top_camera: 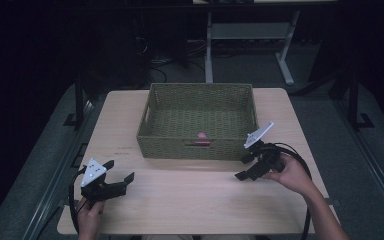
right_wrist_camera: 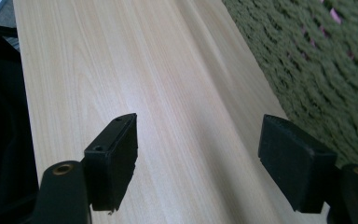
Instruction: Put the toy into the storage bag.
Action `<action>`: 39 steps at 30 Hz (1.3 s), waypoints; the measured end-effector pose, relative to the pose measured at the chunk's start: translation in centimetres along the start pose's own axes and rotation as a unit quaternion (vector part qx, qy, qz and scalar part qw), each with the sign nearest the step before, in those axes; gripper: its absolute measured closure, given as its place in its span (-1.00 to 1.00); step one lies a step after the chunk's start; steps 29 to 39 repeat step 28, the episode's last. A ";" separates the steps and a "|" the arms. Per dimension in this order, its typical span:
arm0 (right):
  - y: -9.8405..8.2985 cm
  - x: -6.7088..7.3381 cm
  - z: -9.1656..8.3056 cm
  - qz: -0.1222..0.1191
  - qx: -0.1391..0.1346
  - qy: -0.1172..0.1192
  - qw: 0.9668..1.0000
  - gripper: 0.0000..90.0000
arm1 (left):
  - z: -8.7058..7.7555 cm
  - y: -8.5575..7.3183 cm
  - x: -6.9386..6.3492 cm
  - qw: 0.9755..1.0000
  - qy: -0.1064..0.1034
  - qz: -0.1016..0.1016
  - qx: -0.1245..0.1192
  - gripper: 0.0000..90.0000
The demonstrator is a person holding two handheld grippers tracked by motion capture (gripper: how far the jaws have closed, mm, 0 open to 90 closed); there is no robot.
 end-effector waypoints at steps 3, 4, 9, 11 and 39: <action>-0.5 -0.1 0.1 0.006 -0.002 0.000 1.000 -0.38 | 0.0 0.0 0.0 1.000 0.000 0.000 0.000 -0.69; -0.7 -0.1 0.0 0.009 -0.001 -0.001 1.000 -0.38 | 0.0 0.0 0.0 1.000 0.000 -0.001 0.000 -0.69; -1.5 -0.2 0.1 0.017 -0.005 -0.001 1.000 -0.38 | 0.0 0.0 0.0 1.000 0.001 0.000 0.001 -0.69; -1.8 -0.2 0.1 0.019 -0.005 -0.001 1.000 -0.38 | 0.0 0.0 0.0 1.000 0.000 0.000 0.001 -0.69; -4.2 0.4 0.1 0.028 -0.012 -0.018 0.999 -0.43 | 0.2 0.1 -0.4 1.000 -0.007 0.003 0.003 -0.69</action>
Point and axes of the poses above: each handheld gripper's, and its own axes: z roughly forward along the jaws, y roughly out of its top, x roughly to its left, the point moved 10 cm from there along z, roughly forward along the jaws, and after that the axes turned 7 degrees about z, right-handed, at the moved point
